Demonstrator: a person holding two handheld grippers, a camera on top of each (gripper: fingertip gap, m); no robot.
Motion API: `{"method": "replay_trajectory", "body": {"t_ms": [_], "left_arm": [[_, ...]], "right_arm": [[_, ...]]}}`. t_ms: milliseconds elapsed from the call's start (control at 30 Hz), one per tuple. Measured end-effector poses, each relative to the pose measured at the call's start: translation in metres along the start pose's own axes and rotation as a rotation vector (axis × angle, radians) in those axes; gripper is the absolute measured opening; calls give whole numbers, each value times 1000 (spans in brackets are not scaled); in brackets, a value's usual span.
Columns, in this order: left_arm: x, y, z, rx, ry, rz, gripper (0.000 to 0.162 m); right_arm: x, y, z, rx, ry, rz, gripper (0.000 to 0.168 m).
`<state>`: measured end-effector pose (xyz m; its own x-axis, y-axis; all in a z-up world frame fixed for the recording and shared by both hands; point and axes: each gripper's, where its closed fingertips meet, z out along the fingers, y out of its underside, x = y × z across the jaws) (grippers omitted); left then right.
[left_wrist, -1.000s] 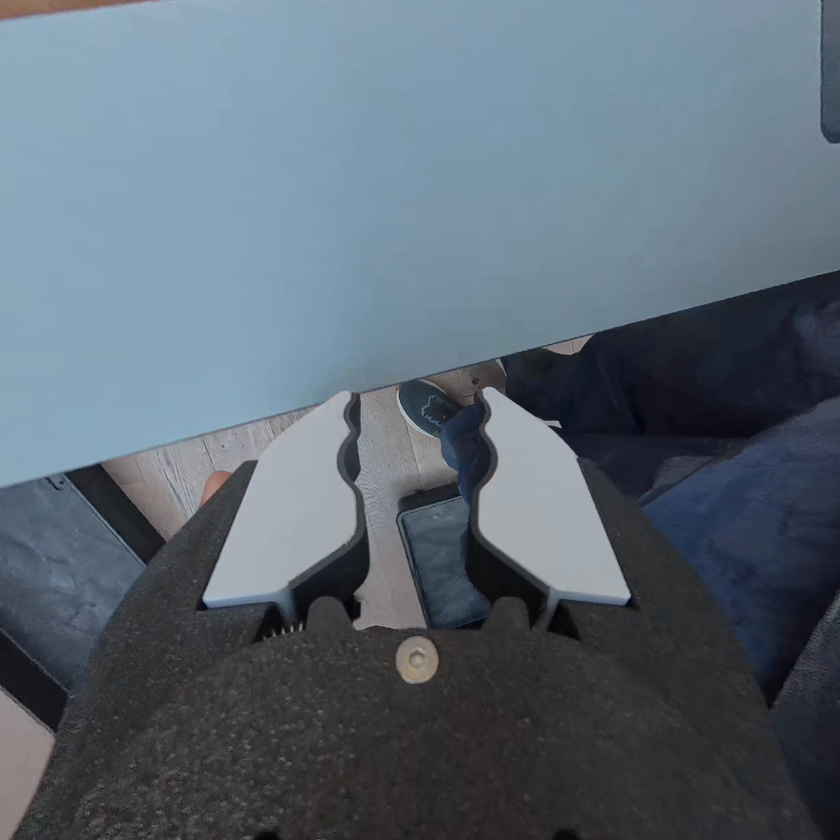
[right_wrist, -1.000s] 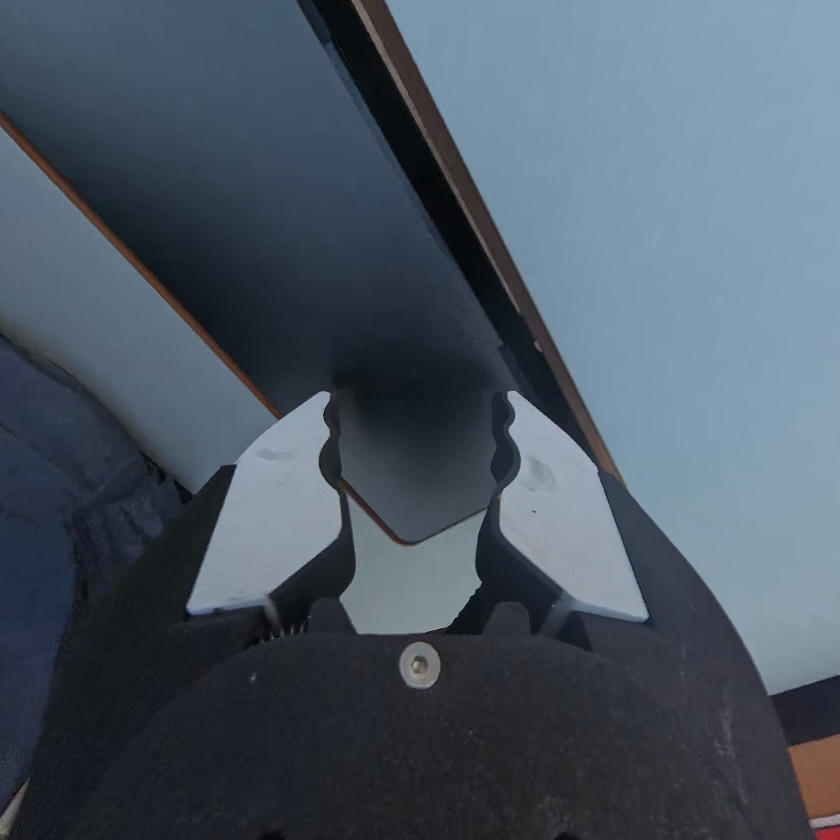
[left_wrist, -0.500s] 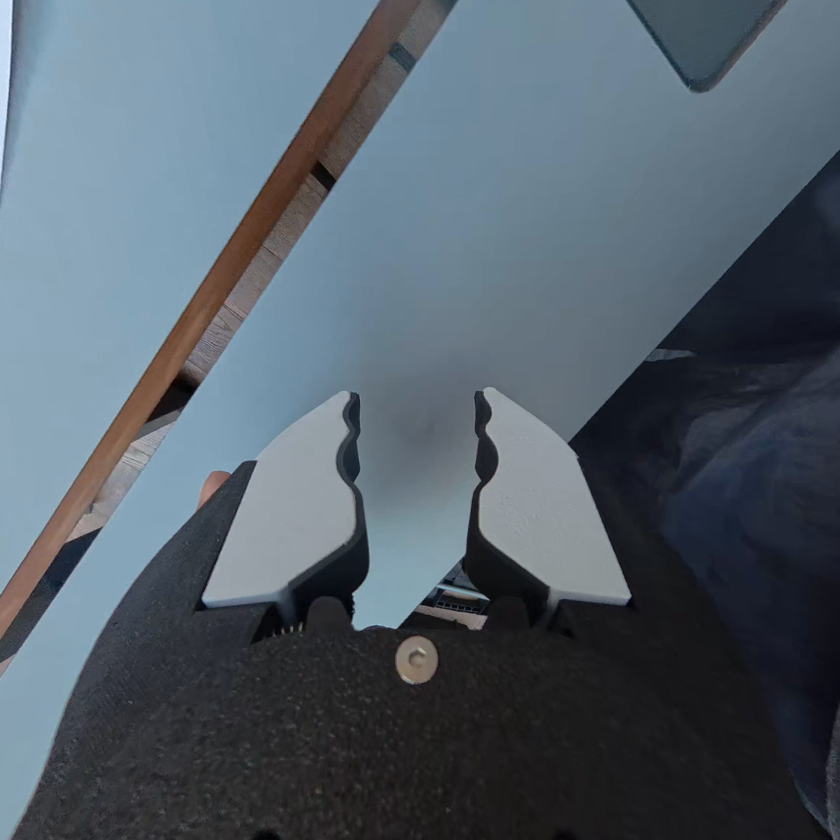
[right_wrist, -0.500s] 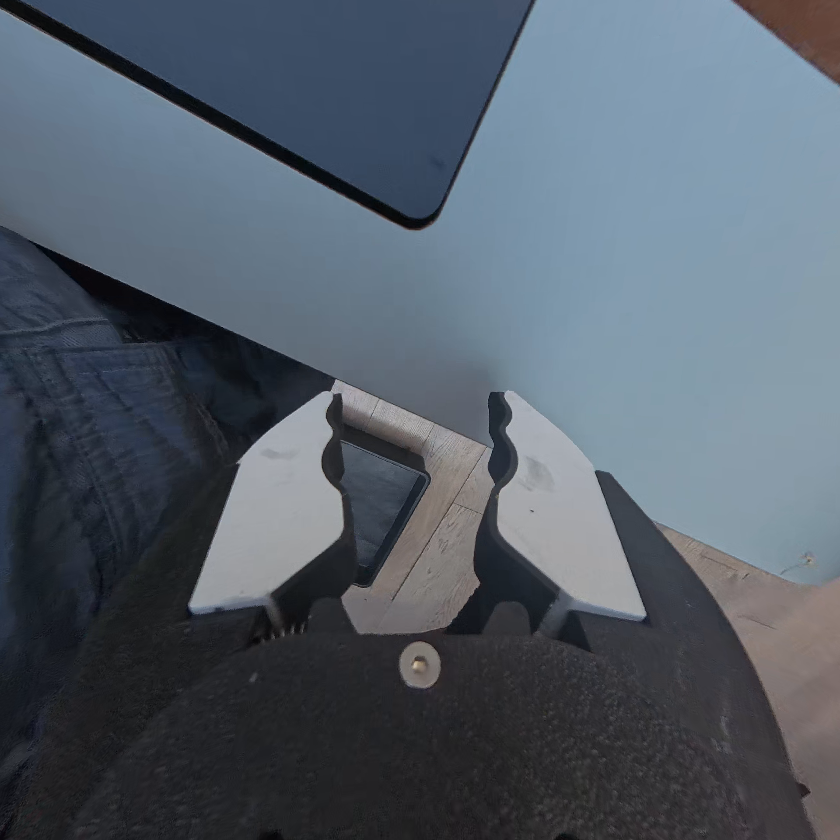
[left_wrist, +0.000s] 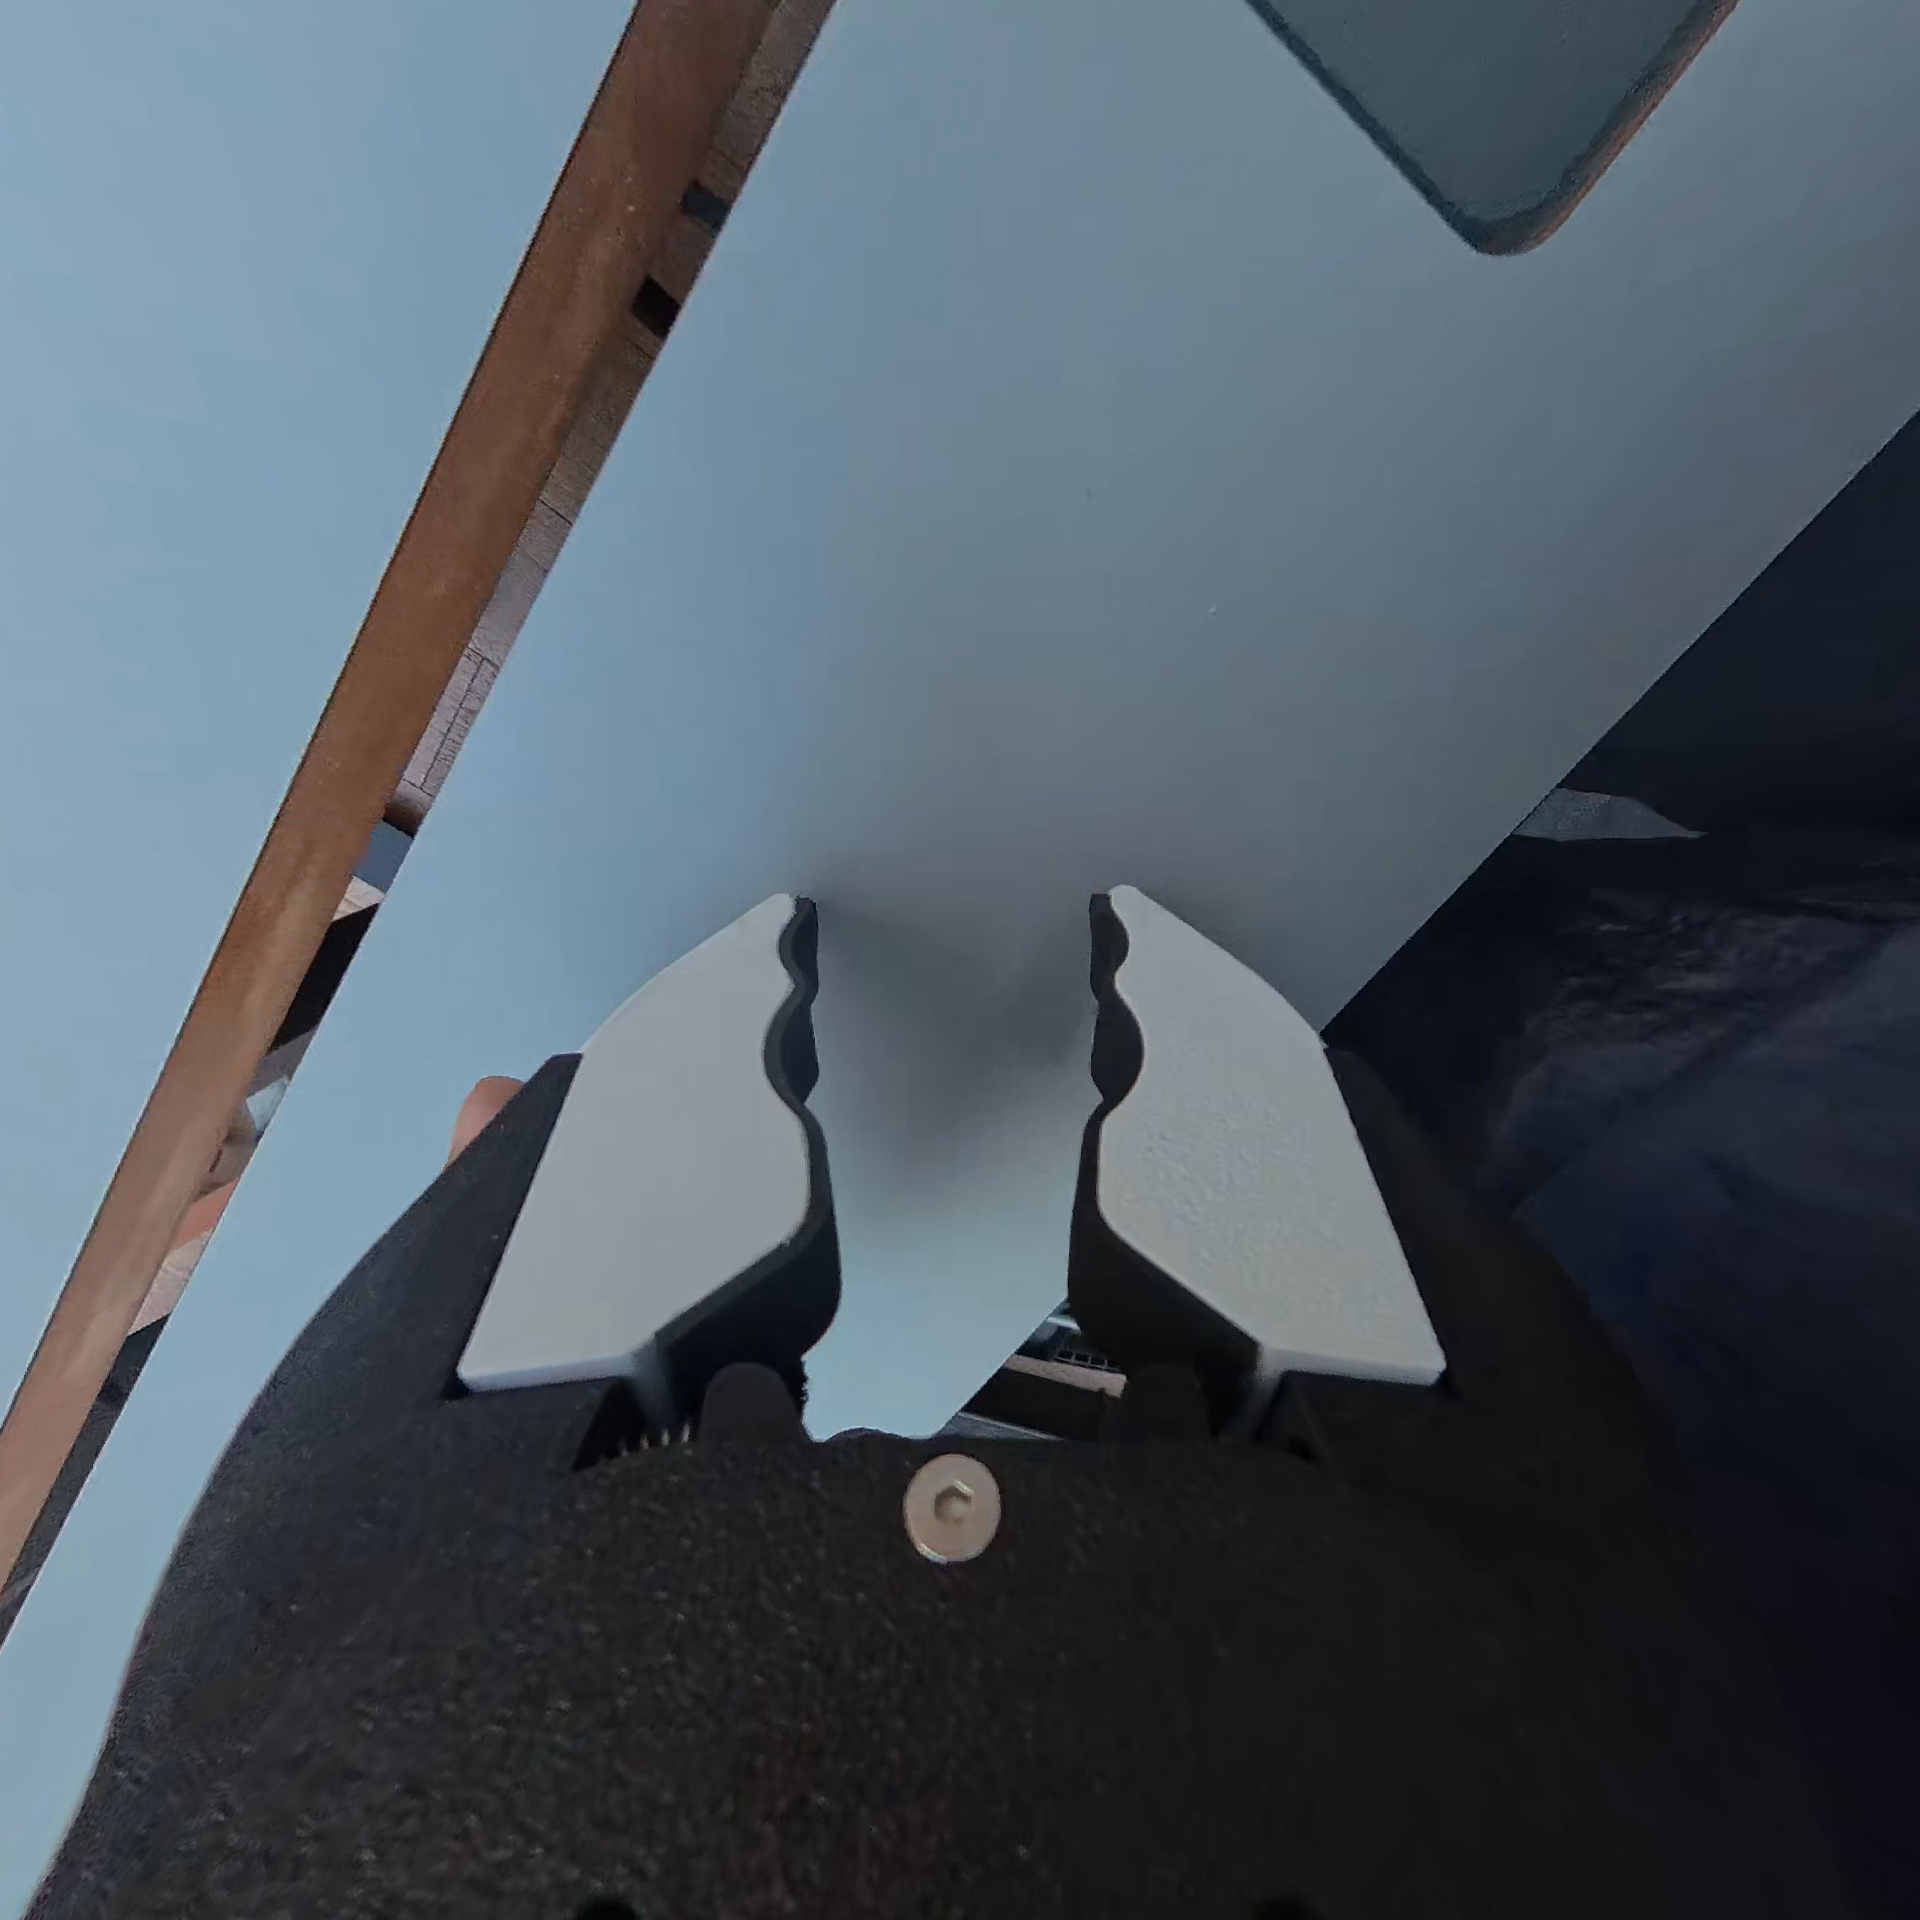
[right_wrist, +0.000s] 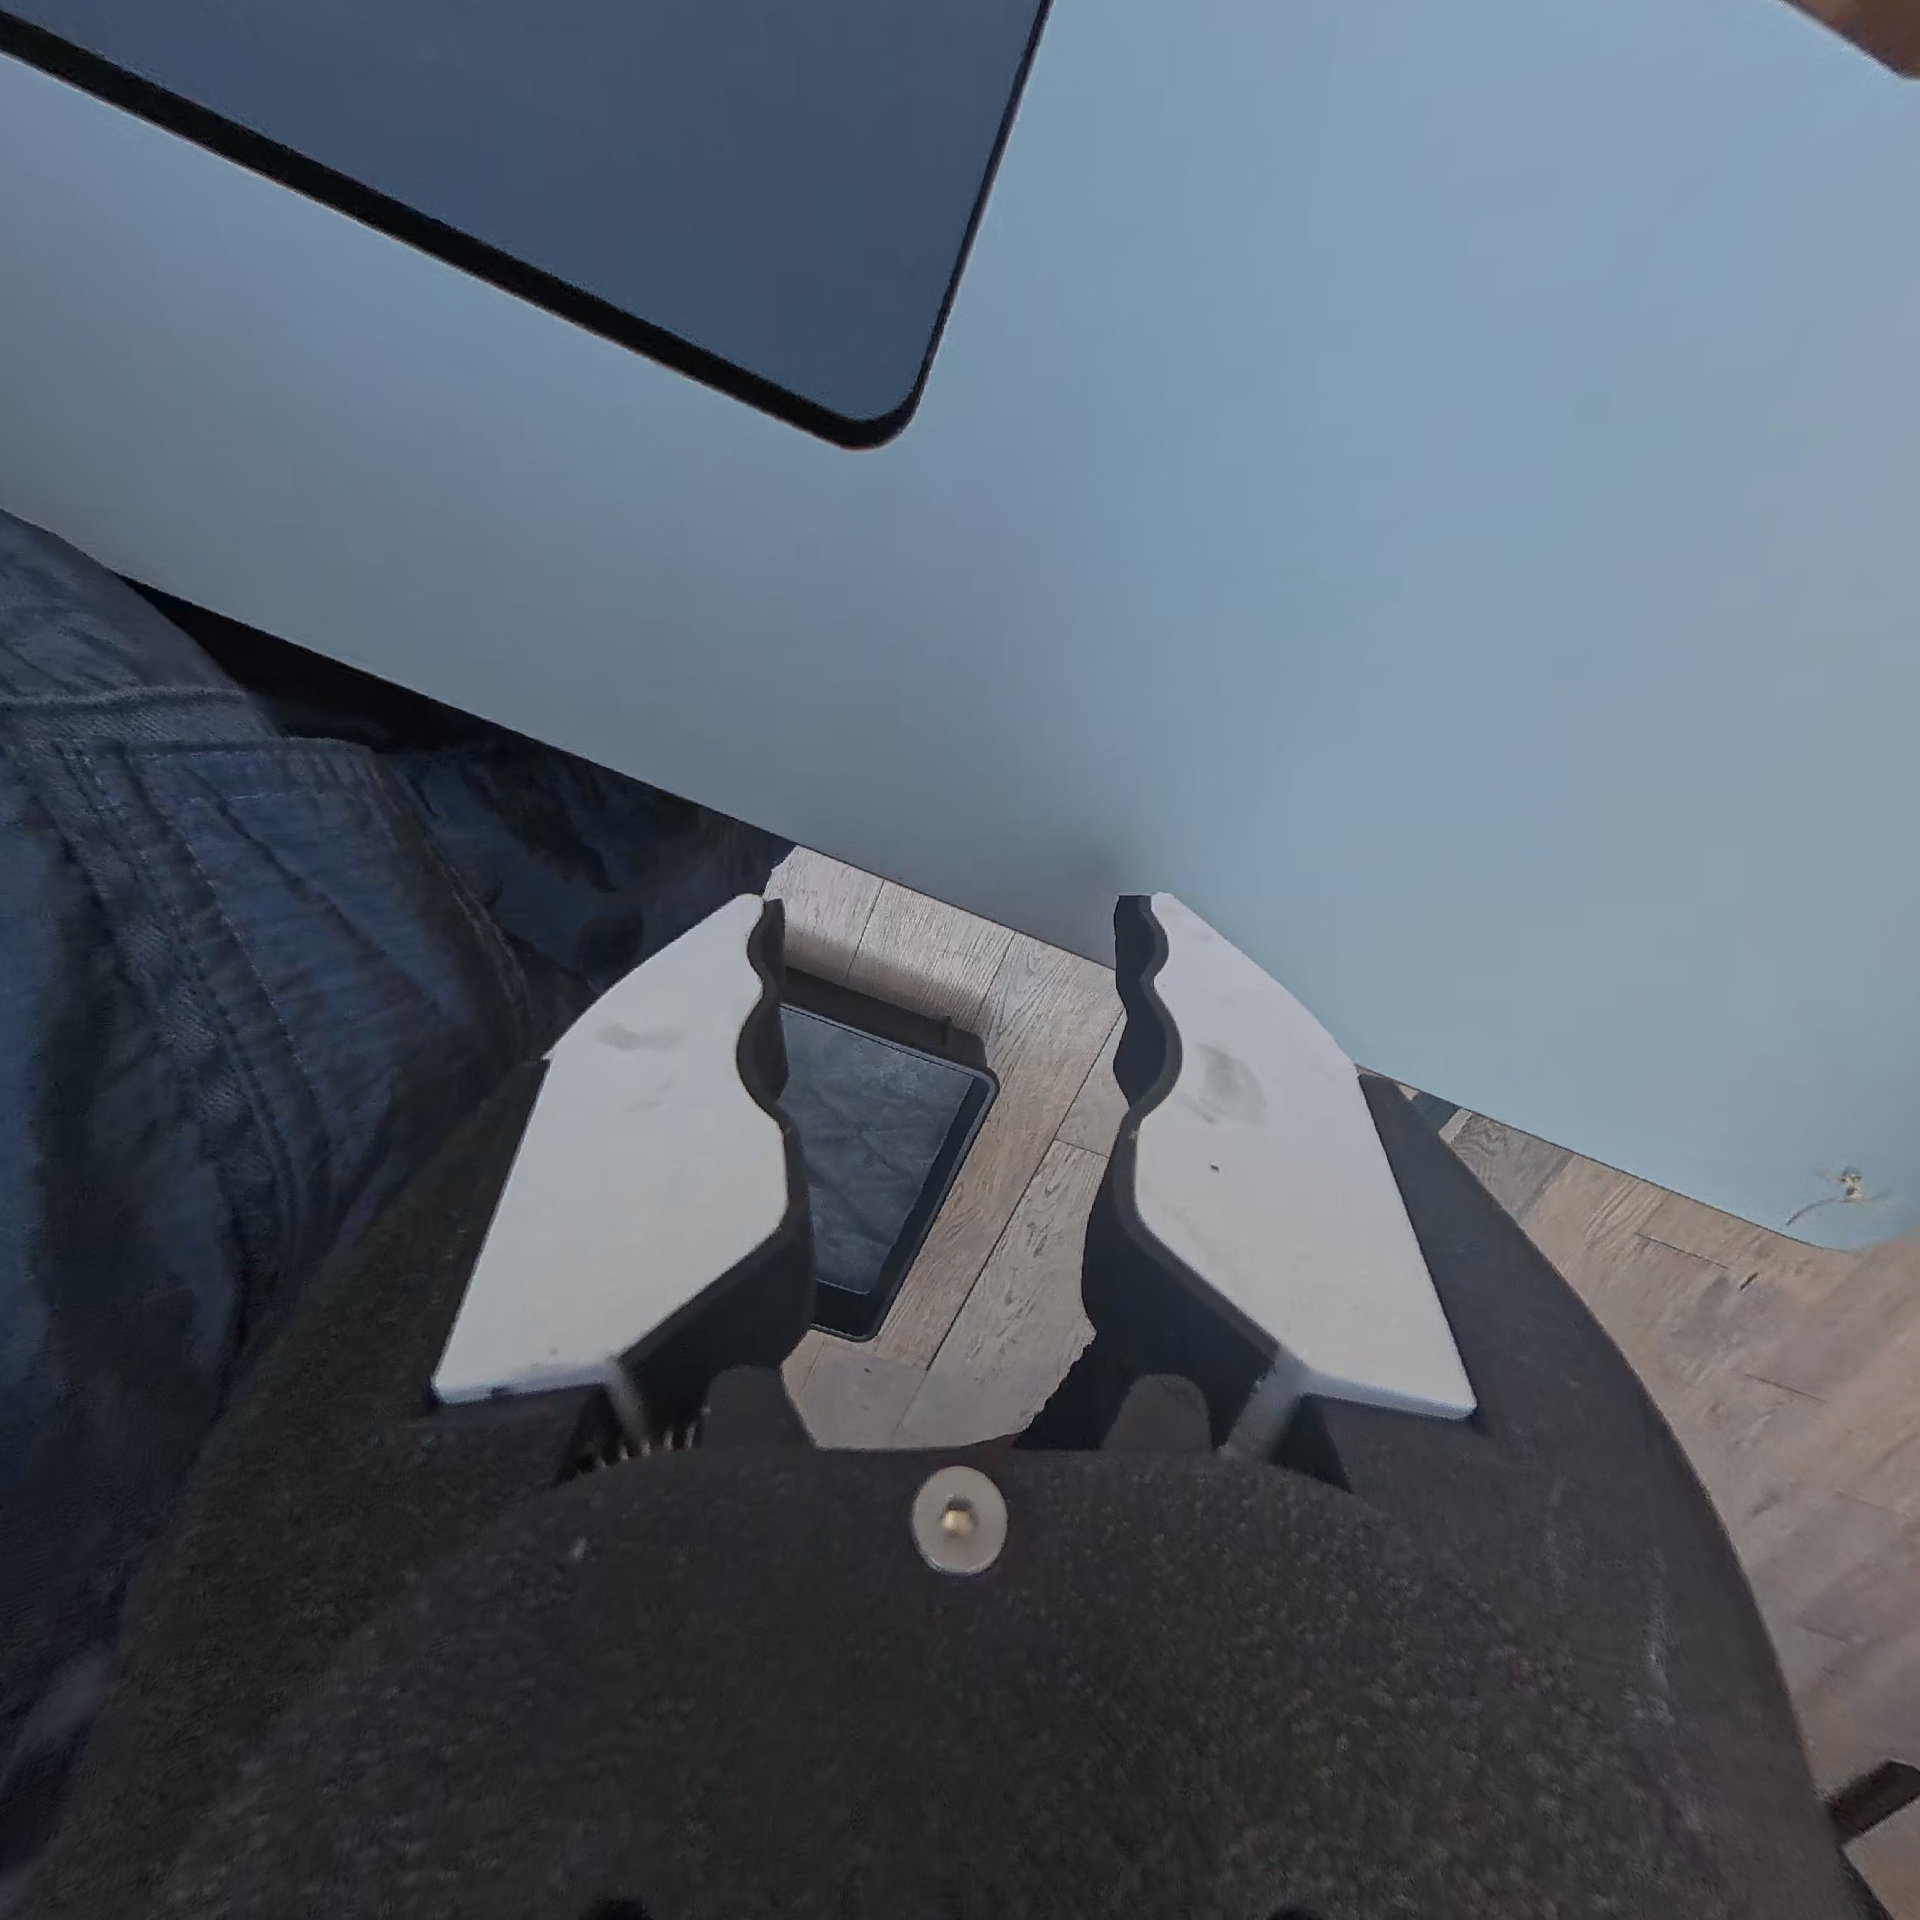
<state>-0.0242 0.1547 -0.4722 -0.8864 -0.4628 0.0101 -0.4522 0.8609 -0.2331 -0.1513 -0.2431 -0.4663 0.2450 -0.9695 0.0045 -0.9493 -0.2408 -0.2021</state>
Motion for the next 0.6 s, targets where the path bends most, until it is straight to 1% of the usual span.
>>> {"method": "replay_trajectory", "body": {"t_ms": [100, 233, 333, 467, 533, 567, 600], "left_arm": [[2, 4, 1, -15, -18, -15, 51], [-1, 2, -1, 19, -38, -56, 51], [0, 7, 0, 11, -19, -114, 51], [1, 11, -2, 60, -10, -207, 51], [1, 14, -6, 106, -2, -278, 50], [0, 16, -9, 130, -1, -313, 50], [-1, 18, -12, 154, -4, -344, 50]], "right_arm": [[1, -10, -1, 4, -2, -33, 62], [2, -23, 0, 1, -7, -77, 62], [1, -33, 1, 0, -15, -110, 62], [-3, -49, 6, -8, -26, -159, 62], [-7, -70, 8, 21, -36, -150, 62], [-9, -87, 7, 47, -43, -143, 63], [-10, -113, 4, 90, -42, -140, 63]]}}
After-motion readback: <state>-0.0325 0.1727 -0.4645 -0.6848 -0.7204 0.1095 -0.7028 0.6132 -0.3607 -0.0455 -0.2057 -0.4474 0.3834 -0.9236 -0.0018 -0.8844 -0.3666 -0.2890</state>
